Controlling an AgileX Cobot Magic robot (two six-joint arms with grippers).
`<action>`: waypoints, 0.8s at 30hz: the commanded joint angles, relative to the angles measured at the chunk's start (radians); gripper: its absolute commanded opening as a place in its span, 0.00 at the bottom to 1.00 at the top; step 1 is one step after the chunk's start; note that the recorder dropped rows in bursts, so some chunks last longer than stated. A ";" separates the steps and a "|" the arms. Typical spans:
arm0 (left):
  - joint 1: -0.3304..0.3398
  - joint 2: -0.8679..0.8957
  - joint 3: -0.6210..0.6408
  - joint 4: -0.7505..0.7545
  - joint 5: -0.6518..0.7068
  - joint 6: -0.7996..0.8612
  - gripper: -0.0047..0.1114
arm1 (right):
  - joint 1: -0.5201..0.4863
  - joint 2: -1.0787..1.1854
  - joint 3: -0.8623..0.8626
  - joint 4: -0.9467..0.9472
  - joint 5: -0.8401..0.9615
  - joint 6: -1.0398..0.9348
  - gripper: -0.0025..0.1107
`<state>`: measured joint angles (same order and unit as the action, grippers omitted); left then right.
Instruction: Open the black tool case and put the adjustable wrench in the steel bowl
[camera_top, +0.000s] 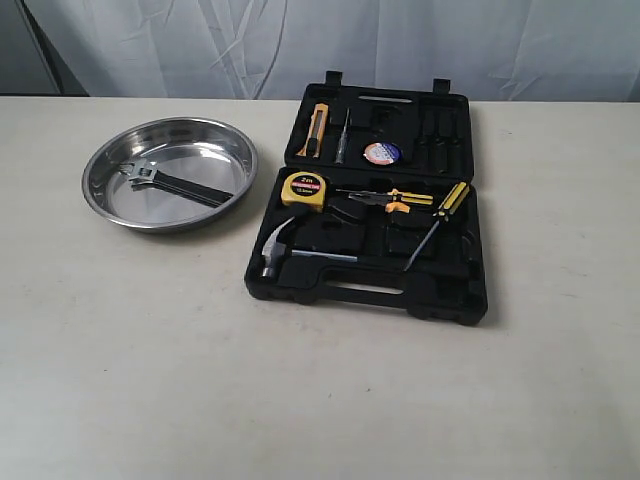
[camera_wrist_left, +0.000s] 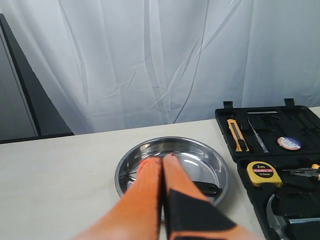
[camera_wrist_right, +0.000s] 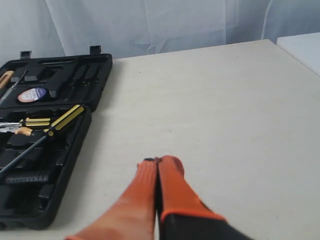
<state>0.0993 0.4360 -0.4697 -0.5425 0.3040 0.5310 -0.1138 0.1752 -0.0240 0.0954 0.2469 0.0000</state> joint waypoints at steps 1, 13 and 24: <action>0.000 -0.007 -0.002 0.007 -0.009 -0.004 0.04 | -0.005 -0.012 0.024 -0.008 -0.007 -0.036 0.01; 0.000 -0.007 -0.002 0.007 -0.009 -0.004 0.04 | -0.005 -0.077 0.024 0.077 0.034 -0.034 0.01; 0.000 -0.007 -0.002 0.007 -0.009 -0.004 0.04 | -0.005 -0.077 0.024 0.090 0.034 -0.034 0.01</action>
<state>0.0993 0.4360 -0.4697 -0.5425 0.3040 0.5310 -0.1138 0.1033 -0.0011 0.1844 0.2823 -0.0291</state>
